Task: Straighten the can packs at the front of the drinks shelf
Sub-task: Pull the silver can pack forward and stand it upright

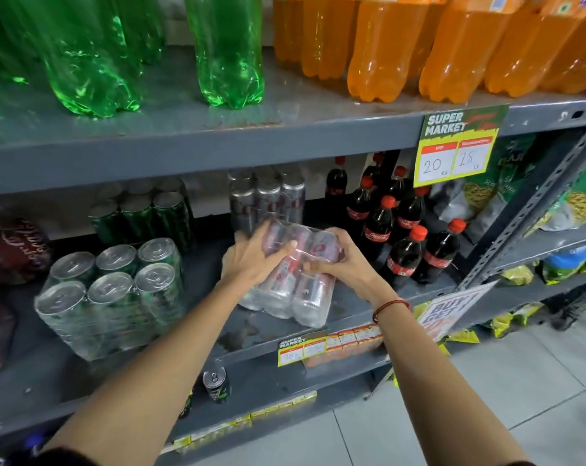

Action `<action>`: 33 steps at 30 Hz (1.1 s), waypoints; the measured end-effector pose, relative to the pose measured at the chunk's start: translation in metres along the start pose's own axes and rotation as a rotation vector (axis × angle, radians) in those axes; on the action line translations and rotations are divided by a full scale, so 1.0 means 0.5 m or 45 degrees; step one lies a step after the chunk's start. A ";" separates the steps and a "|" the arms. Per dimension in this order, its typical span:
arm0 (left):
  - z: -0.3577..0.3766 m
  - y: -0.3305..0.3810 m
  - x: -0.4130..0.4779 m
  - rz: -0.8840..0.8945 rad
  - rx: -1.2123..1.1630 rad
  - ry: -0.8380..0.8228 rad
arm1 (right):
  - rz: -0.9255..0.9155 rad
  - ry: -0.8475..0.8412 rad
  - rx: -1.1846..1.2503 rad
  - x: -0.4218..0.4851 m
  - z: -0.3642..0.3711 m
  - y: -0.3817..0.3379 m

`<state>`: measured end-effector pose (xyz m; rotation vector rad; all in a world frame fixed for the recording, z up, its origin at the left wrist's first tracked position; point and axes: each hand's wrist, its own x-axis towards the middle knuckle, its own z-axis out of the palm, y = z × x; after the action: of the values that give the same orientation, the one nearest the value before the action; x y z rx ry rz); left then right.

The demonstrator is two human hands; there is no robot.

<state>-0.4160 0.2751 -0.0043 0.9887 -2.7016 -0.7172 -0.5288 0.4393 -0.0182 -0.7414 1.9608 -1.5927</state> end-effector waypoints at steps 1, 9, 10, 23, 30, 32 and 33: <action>0.003 -0.008 -0.022 0.015 -0.062 0.121 | -0.099 -0.013 -0.075 -0.005 0.002 -0.007; 0.068 -0.041 -0.107 0.222 -0.263 0.550 | -0.621 0.013 -0.523 -0.052 0.024 -0.009; 0.077 -0.047 -0.115 0.256 -0.278 0.546 | -0.655 0.027 -0.565 -0.059 0.027 0.000; 0.057 -0.001 -0.187 0.111 -0.745 0.488 | -0.487 0.410 -0.219 -0.031 0.026 -0.033; 0.065 0.080 -0.158 -0.333 -1.023 0.268 | -0.113 -0.118 -0.157 0.039 0.006 -0.065; 0.068 0.084 -0.128 -0.402 -0.942 0.287 | -0.170 -0.031 -0.092 0.030 0.012 -0.044; 0.065 0.077 -0.112 -0.390 -0.924 0.292 | -0.184 0.043 -0.105 0.024 0.016 -0.030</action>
<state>-0.4053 0.3491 -0.0134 1.1779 -1.8607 -1.3983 -0.5306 0.4229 -0.0055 -0.9131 2.0482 -1.6245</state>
